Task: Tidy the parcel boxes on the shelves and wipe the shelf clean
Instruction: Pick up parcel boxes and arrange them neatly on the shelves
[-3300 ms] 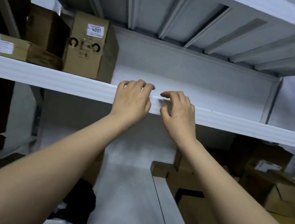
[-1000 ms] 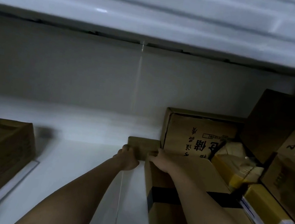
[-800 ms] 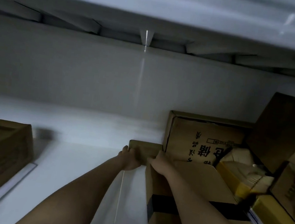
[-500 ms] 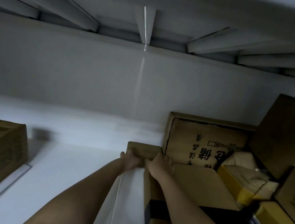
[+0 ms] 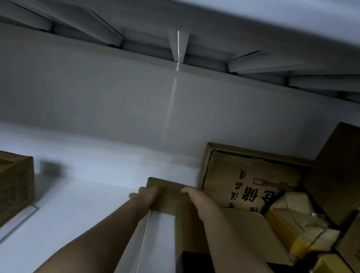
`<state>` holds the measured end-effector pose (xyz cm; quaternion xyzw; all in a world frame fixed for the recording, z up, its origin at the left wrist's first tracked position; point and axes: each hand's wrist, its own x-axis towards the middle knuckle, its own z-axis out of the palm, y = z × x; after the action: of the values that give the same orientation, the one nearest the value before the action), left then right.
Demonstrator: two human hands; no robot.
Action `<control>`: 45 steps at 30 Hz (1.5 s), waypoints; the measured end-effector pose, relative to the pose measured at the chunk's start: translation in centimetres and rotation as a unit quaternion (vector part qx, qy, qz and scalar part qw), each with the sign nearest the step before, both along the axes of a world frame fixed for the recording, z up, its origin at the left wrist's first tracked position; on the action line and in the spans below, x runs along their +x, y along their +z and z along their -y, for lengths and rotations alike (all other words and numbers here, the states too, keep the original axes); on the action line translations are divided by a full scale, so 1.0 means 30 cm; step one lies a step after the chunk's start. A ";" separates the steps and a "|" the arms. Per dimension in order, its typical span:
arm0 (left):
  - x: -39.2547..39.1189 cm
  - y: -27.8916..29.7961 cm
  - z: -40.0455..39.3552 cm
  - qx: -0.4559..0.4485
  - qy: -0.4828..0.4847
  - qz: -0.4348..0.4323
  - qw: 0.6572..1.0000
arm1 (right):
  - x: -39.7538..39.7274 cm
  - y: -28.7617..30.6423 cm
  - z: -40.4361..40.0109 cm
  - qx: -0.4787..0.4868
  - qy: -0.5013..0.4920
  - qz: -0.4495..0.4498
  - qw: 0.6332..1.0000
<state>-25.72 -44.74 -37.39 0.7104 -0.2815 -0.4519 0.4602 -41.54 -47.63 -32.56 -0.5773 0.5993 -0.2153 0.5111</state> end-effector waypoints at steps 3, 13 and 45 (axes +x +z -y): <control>-0.039 0.121 -0.107 -0.004 -0.011 -0.009 1.000 | 0.014 0.030 0.007 0.000 0.006 -0.031 1.000; -0.045 0.196 -0.176 -0.075 -0.027 -0.083 0.993 | 0.089 0.093 -0.063 0.016 -0.028 0.098 0.995; -0.097 0.222 -0.397 -0.220 -0.113 -0.142 0.958 | 0.047 0.024 -0.392 -0.273 -0.024 0.221 0.936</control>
<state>-28.63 -32.82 -30.72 0.4837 -0.3837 -0.5241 0.5866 -40.14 -35.86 -31.83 -0.6182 0.4027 -0.5050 0.4479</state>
